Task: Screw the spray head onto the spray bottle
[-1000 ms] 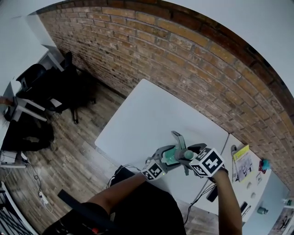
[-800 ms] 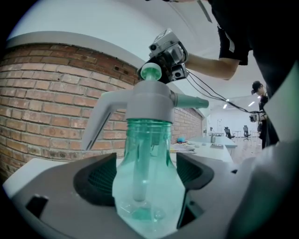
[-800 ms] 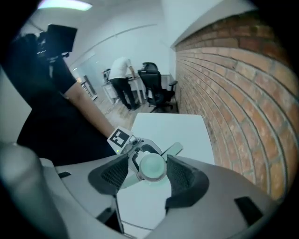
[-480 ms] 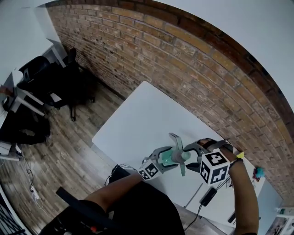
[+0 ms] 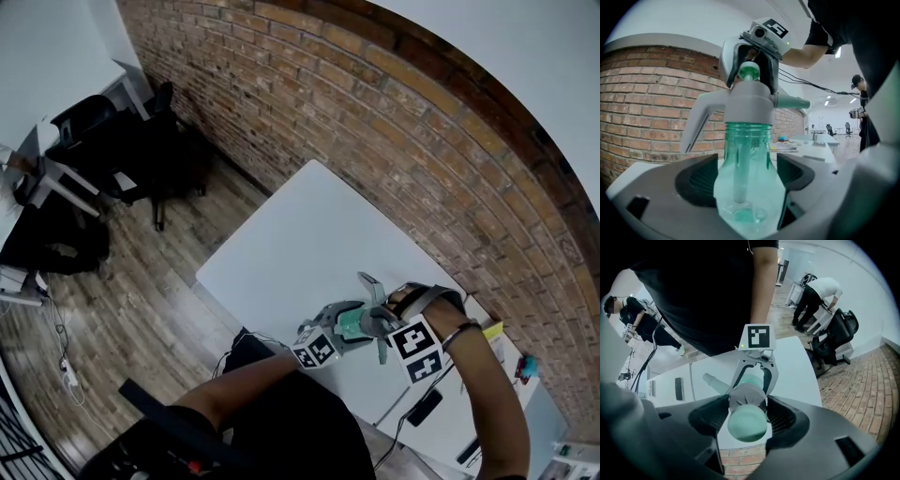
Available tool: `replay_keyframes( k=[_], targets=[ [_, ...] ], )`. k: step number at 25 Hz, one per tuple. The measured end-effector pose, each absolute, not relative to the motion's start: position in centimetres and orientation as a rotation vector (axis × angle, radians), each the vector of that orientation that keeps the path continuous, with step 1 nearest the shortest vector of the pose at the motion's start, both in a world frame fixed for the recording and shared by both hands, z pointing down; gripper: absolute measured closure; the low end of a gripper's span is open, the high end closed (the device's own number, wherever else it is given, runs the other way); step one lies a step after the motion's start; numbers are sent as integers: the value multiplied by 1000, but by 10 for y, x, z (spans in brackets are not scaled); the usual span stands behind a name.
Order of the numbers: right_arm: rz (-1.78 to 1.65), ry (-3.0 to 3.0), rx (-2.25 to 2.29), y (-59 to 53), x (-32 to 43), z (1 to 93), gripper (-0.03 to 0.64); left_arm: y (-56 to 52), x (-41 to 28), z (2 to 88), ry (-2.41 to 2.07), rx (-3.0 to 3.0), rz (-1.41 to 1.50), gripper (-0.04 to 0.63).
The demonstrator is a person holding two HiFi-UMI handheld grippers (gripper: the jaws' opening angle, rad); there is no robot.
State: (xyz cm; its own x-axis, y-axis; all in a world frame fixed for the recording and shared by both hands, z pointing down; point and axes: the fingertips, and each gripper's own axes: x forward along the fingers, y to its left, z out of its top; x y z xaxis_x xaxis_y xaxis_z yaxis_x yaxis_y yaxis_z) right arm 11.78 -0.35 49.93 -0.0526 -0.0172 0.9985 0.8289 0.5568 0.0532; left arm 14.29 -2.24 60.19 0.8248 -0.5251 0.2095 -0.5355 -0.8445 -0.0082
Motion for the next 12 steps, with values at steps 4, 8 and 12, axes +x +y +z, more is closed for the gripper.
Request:
replay_keyframes(
  k=[4,8,12],
  targets=[
    [-774,-1471,-741,-5,118,501,359,-23,142,603,-857,2950,288,215],
    [-681,-1523,-707,-6,116,501,359,-23,140,602,-859,2942,259,215],
    [-589,-1577,-656,-7,115,500,359,-24,140,602,-864,2939,246,215]
  ],
)
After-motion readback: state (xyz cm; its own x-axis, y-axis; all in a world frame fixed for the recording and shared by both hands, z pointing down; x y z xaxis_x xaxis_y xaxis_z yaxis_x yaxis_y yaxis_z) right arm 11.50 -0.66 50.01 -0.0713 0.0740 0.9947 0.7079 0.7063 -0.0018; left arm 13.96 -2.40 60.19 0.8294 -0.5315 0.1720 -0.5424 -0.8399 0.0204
